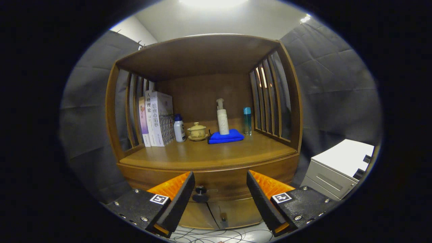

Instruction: Pull open the drawer, take out the items inside it, and place them on the countertop above the cabinet.

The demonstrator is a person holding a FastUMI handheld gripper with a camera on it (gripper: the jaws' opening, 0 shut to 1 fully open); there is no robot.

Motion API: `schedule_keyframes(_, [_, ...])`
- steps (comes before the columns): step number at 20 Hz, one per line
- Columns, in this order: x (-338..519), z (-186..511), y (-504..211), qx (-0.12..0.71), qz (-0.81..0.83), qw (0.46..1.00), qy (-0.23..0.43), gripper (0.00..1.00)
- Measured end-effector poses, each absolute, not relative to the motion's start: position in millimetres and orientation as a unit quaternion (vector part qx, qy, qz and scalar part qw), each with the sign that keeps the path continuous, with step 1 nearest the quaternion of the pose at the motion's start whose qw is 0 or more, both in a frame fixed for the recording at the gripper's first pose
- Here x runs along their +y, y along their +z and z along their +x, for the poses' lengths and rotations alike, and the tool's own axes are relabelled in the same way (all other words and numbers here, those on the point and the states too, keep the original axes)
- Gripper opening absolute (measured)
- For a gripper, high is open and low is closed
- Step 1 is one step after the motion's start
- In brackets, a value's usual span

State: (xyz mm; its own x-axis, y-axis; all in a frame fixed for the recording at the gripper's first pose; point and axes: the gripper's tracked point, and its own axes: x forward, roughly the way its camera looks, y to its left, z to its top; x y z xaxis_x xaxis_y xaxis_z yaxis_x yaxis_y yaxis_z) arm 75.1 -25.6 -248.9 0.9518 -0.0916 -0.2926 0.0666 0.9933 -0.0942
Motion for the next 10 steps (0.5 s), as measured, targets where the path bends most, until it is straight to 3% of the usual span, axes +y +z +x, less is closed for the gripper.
schedule_keyframes(10, [5.2,96.5,-332.3,0.183,-0.067,0.981,-0.007,0.96])
